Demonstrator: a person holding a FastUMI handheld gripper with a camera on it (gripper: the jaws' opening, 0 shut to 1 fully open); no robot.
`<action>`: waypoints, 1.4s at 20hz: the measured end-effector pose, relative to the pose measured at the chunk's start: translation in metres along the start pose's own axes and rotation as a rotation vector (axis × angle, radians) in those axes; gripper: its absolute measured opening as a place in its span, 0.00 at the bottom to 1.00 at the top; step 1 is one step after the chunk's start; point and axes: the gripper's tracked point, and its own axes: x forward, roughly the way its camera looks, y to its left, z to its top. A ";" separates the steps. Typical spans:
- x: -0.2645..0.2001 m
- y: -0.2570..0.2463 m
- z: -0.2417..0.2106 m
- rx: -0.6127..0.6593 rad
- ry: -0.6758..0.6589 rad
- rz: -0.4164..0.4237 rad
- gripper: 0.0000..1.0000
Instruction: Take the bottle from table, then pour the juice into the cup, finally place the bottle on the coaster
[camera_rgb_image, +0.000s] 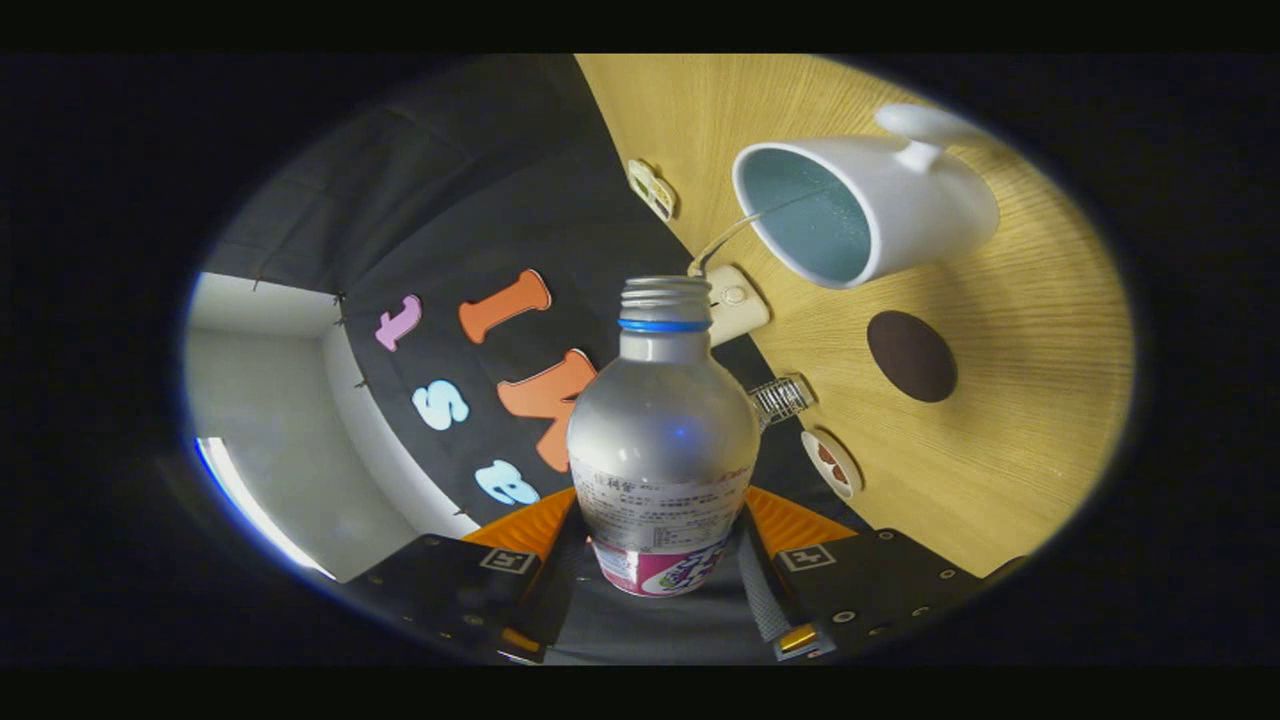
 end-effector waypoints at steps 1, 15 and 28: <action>0.000 0.000 -0.002 0.004 0.003 0.000 0.73; 0.003 0.012 -0.009 0.075 0.001 0.030 0.73; 0.001 0.030 0.004 0.154 -0.028 0.087 0.73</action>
